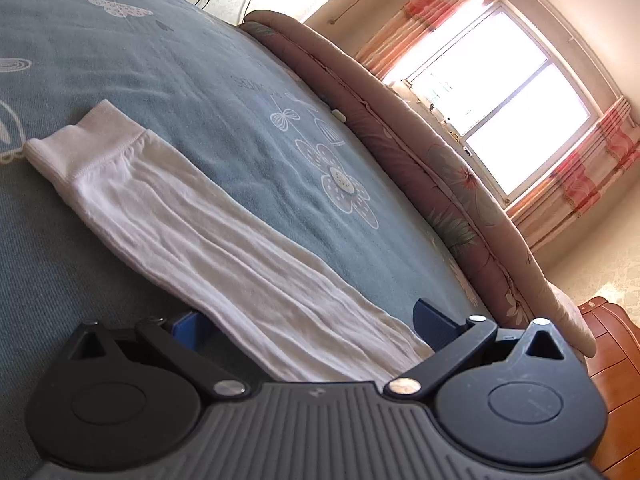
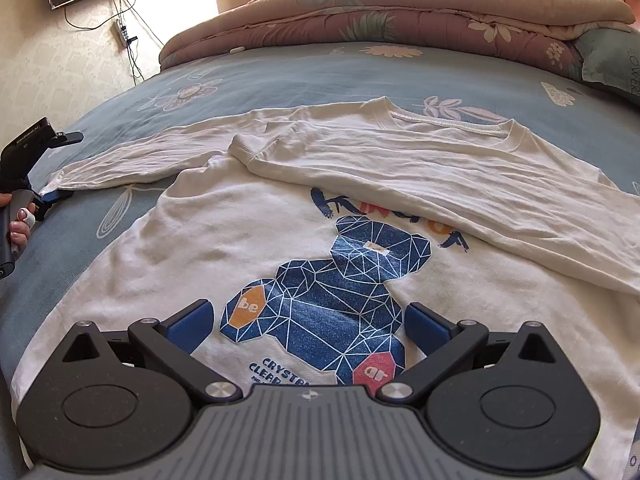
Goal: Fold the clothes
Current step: 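Grasp the sleeve near its ribbed cuff with the left gripper, then lift the held sleeve and carry it across the printed front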
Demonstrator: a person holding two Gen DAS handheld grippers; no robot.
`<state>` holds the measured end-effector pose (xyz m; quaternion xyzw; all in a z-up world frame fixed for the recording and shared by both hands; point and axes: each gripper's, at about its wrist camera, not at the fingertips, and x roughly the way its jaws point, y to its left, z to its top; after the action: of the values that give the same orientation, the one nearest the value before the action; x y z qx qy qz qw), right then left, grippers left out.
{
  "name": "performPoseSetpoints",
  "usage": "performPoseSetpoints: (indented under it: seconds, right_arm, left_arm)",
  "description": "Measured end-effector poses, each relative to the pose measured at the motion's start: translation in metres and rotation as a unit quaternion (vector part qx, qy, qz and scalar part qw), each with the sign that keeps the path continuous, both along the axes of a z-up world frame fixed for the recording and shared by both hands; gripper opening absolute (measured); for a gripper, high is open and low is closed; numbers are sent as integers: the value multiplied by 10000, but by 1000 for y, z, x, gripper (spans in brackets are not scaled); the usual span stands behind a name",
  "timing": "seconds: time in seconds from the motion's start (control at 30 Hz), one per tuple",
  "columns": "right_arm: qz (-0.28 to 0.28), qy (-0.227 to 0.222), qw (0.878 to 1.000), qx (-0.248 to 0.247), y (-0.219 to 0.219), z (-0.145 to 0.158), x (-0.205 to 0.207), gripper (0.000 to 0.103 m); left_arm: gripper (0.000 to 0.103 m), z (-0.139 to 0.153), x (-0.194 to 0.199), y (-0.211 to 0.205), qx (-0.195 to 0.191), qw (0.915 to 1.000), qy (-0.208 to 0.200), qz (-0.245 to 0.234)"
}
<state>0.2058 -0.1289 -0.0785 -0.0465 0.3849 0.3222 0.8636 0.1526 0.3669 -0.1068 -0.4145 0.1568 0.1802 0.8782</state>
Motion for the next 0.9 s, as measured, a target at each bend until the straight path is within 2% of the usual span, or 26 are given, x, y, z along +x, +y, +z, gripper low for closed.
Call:
performPoseSetpoints:
  seconds: [0.17, 0.23, 0.43, 0.53, 0.6, 0.9]
  right_arm:
    - [1, -29, 10000, -23, 1, 0, -1, 103]
    - [1, -30, 10000, -26, 1, 0, -1, 103]
    - [2, -50, 10000, -29, 2, -1, -1, 103]
    - [14, -71, 10000, -32, 2, -1, -1, 103]
    - [9, -52, 10000, 2, 1, -1, -1, 103]
    - [62, 19, 9996, 286, -3, 4, -2, 103]
  left_arm:
    - [102, -1, 1, 4, -77, 9998, -107, 173]
    - [102, -3, -2, -1, 41, 9998, -138, 116]
    - [102, 0, 28, 13, 479, 9984, 93, 288]
    - [102, 7, 35, 9, 484, 9980, 252, 324]
    - [102, 13, 35, 4, 502, 9985, 173, 139]
    - [102, 54, 40, -15, 674, 9973, -266, -110]
